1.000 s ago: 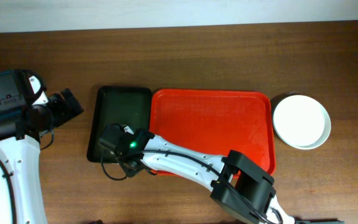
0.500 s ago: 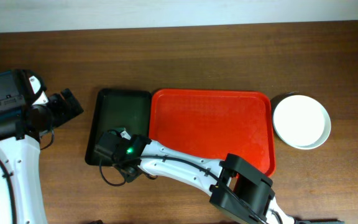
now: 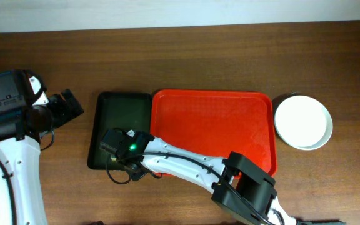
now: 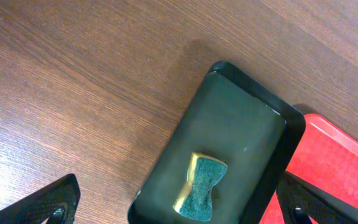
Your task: Clean dirty plates on tray and stack at the side
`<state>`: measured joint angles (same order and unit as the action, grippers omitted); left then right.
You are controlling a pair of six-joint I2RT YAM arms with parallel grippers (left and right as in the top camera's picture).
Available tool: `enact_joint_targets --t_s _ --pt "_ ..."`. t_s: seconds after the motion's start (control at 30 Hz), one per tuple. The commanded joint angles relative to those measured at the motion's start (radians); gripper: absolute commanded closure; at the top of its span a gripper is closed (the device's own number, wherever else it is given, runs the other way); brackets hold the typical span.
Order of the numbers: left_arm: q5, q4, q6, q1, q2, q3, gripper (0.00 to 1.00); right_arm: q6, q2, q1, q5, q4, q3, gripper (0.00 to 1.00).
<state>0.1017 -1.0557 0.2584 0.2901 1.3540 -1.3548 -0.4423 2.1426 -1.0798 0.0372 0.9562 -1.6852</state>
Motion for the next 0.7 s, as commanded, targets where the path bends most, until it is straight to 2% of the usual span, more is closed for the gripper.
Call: enact_joint_targets --t_s 0.0,0.07,0.1,0.17,0.23,0.4,0.47,0.5,0.63,0.67 --pt "0.01 -0.001 0.01 0.003 0.005 -0.008 0.01 -0.008 -0.003 0.02 0.009 0.022 -0.061 0.91" --pt "0.01 -0.001 0.01 0.003 0.005 -0.008 0.01 -0.006 -0.019 0.041 0.009 0.072 -0.12 0.89" --pt "0.01 -0.001 0.01 0.003 0.005 -0.008 0.01 0.019 -0.034 0.064 0.009 0.114 -0.162 0.82" --pt "0.01 -0.001 0.01 0.003 0.005 -0.008 0.01 0.023 -0.06 0.136 0.004 0.182 -0.207 0.79" --pt "0.01 -0.001 0.01 0.003 0.005 -0.008 0.01 0.023 -0.079 0.225 -0.052 0.242 -0.214 0.69" --pt "0.01 -0.001 0.01 0.003 0.005 -0.008 0.01 0.072 -0.192 0.473 -0.076 0.422 -0.214 0.65" --pt "0.01 -0.001 0.01 0.003 0.005 -0.008 0.01 0.086 -0.254 0.626 -0.079 0.492 -0.214 0.64" --pt "0.01 -0.001 0.01 0.003 0.005 -0.008 0.01 0.091 -0.277 0.708 -0.079 0.552 -0.214 0.64" --pt "0.01 -0.001 0.01 0.003 0.005 -0.008 0.01 0.117 -0.285 0.929 -0.076 0.737 -0.193 0.93" --pt "0.01 -0.001 0.01 0.003 0.005 -0.008 0.01 0.125 -0.285 0.982 -0.072 0.743 -0.169 0.96"
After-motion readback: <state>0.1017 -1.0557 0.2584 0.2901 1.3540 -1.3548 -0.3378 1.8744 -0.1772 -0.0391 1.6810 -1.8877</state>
